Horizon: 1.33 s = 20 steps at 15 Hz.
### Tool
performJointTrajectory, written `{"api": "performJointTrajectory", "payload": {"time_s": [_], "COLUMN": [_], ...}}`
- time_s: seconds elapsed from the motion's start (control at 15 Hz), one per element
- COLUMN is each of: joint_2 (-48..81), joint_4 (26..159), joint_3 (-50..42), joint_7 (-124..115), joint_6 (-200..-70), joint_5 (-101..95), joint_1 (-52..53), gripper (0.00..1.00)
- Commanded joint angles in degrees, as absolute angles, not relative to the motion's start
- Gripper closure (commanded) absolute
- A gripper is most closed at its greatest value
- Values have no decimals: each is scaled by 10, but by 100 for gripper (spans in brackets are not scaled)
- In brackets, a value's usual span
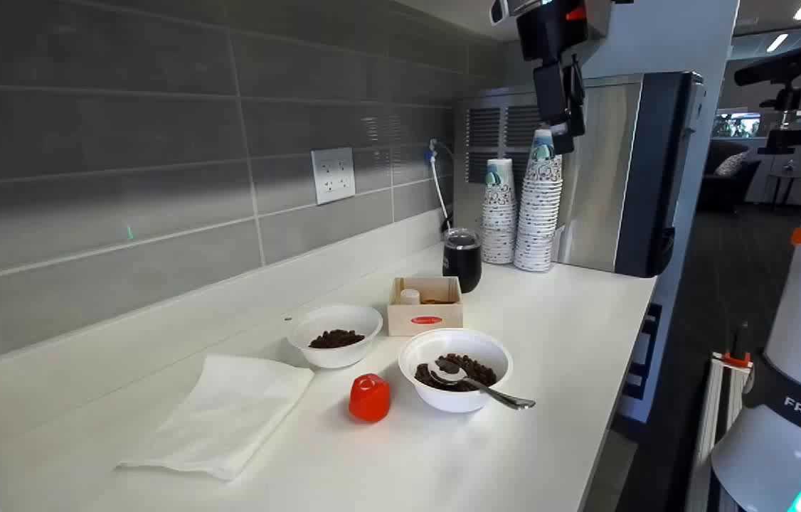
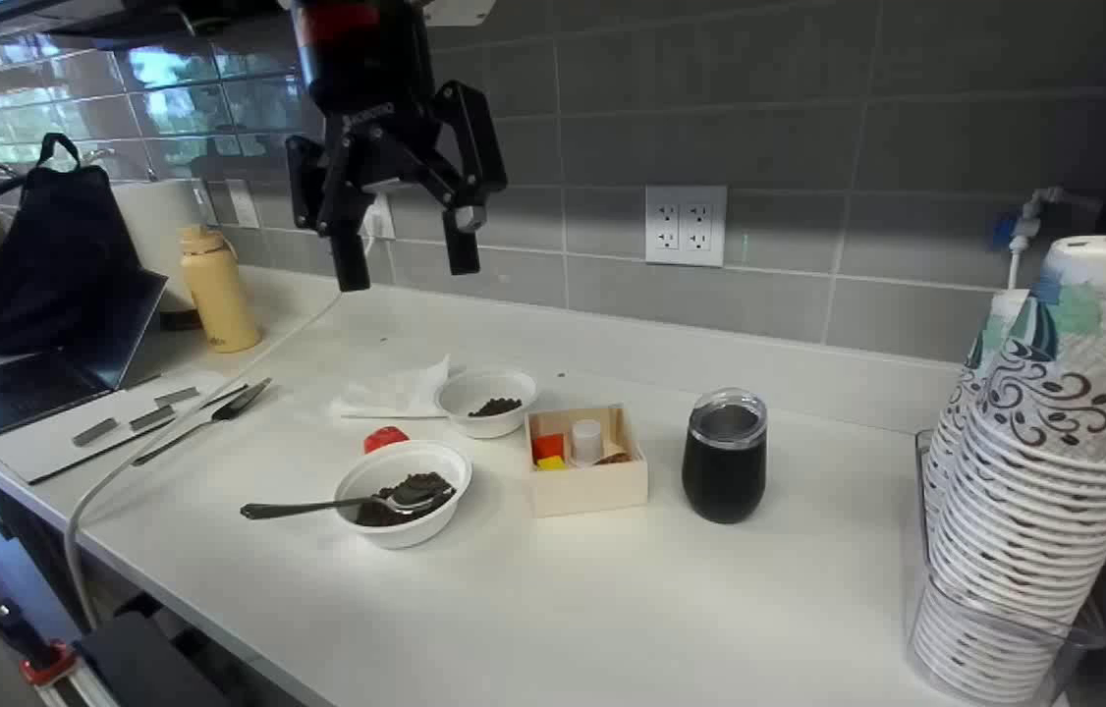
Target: Pick up the white cup from the box and put it on the counter
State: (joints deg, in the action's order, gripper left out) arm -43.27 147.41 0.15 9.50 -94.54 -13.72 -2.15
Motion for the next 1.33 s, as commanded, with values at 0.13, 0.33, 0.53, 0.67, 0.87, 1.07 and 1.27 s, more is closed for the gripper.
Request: {"api": "performJointTrajectory", "payload": {"time_s": [0.13,0.33,0.53,0.67,0.87,1.07,1.27], "joint_2": [-432,-387,-317,-256,-162,-80,-7], "joint_4": [1473,1473,1480,1472,1447,1421,1386], "joint_3": [-8,-33,-76,-101,-123,-115,-91], "joint_7": [89,96,135,176,250,308,327], "joint_6": [-943,-1010,-1120,-1192,-1272,-1320,-1348], "joint_5": [-143,-129,-110,-97,-61,-21,-7], "joint_1": [-9,-8,-5,-2,8,15,8], "gripper": [0,0,0,0,0,0,0]}}
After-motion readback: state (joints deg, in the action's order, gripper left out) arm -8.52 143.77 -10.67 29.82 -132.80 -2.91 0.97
